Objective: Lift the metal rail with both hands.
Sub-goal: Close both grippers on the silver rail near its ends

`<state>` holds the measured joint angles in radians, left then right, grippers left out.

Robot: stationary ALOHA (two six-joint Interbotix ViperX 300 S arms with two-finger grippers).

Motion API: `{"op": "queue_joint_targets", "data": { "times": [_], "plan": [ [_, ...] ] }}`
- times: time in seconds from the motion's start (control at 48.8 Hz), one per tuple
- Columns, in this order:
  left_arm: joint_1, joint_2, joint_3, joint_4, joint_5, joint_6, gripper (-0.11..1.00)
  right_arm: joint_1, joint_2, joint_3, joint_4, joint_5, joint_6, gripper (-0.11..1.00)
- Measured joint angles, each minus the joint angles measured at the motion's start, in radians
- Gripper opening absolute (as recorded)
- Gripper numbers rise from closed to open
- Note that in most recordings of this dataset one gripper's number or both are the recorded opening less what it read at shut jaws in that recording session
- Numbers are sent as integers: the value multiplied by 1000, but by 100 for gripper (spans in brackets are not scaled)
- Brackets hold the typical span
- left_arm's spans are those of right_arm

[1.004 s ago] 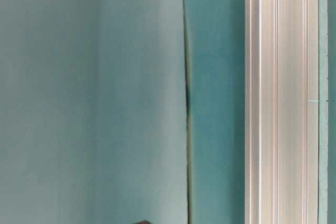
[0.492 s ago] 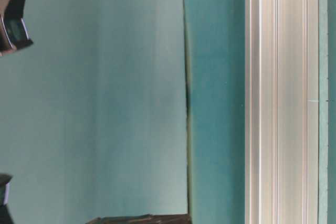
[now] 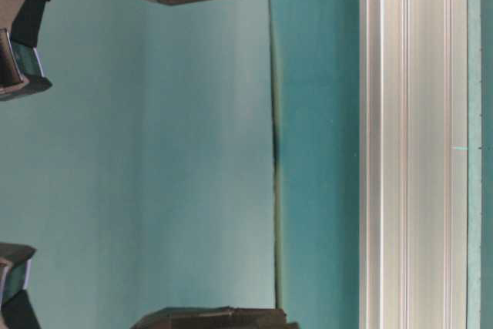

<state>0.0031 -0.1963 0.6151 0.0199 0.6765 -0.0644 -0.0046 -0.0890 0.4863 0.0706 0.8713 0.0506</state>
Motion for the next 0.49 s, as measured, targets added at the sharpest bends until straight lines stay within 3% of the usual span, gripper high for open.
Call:
{"op": "queue_joint_targets", "data": {
  "times": [0.082,0.164,0.492],
  "plan": [
    [-15,8,3,0,-11,17,90,6,6,12,0,-8,-9,83],
    [-29,23,6,-2,-11,18,99,9,12,25,0,-20,-11,95],
    [-28,49,18,-2,-12,18,99,9,23,83,-6,-129,-11,96]
  ]
}}
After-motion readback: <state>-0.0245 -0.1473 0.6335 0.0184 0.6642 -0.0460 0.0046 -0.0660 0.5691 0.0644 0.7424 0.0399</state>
